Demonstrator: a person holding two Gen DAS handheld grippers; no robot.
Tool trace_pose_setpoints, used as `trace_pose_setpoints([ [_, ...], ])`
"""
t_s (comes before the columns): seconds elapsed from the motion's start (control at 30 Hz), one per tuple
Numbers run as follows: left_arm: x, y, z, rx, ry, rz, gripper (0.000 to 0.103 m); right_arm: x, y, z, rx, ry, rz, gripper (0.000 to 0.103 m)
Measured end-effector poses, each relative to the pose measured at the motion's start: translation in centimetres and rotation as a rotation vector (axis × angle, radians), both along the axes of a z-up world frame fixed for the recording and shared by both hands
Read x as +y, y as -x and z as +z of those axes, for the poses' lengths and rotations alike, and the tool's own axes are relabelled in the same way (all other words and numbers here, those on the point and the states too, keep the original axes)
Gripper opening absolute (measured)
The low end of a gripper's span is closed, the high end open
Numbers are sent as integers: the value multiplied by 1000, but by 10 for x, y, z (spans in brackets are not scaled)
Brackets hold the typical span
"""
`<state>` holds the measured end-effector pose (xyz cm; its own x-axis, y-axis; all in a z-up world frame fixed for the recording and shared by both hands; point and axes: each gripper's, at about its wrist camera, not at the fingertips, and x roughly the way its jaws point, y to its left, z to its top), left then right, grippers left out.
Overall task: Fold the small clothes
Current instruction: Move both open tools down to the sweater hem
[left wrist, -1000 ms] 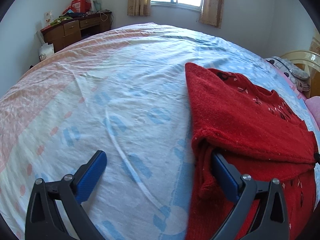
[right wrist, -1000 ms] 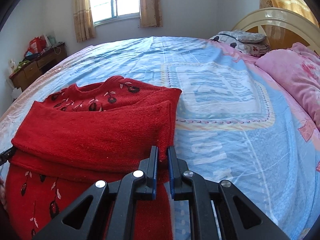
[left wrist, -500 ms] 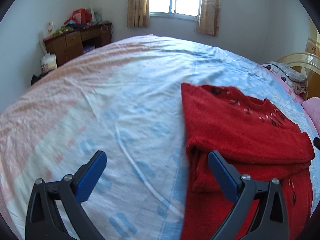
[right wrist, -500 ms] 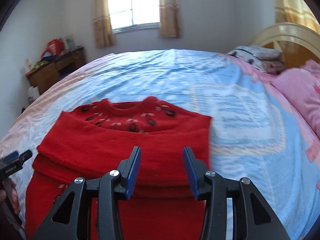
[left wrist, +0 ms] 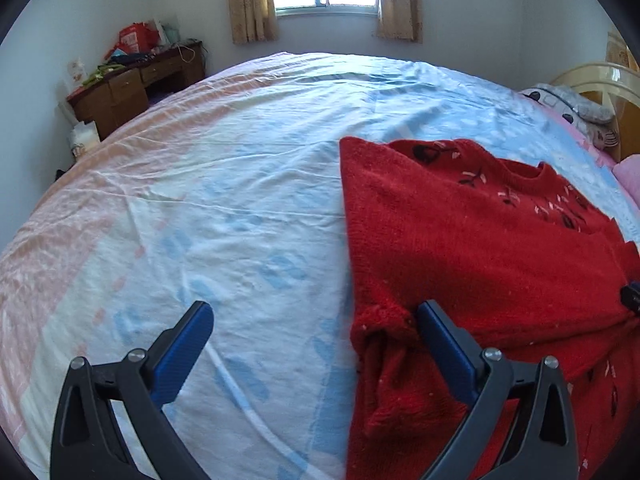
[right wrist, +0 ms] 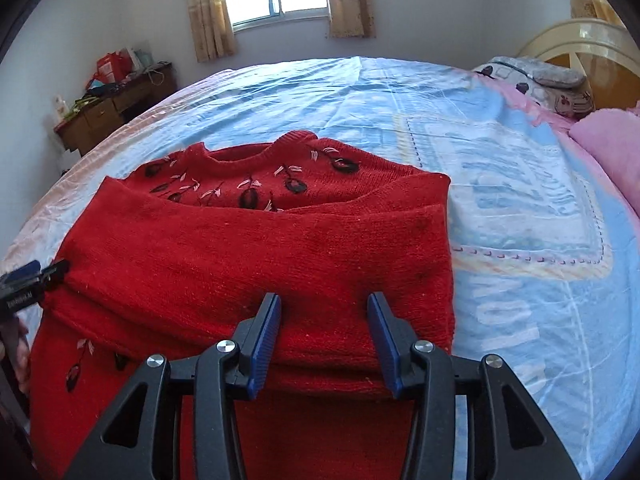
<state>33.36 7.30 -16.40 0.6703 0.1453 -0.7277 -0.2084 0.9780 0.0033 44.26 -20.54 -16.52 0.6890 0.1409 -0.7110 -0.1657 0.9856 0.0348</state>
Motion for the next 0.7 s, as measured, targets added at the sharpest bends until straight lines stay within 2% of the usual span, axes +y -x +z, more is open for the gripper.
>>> trace_pose_setpoints([
  [0.07,2,4,2,-1,18,5,103,2,4,2,-11,12,-7,47],
  [0.2,4,22,3,13,69,-10,103,1,22,10,-16,-10,-12,58],
  [0.5,4,76,15,-16,93,-49,103,-4,68,14,2,8,-47,58],
  [0.7,-4,113,20,-20,94,-99,103,-19,98,6,86,-54,-78,58],
])
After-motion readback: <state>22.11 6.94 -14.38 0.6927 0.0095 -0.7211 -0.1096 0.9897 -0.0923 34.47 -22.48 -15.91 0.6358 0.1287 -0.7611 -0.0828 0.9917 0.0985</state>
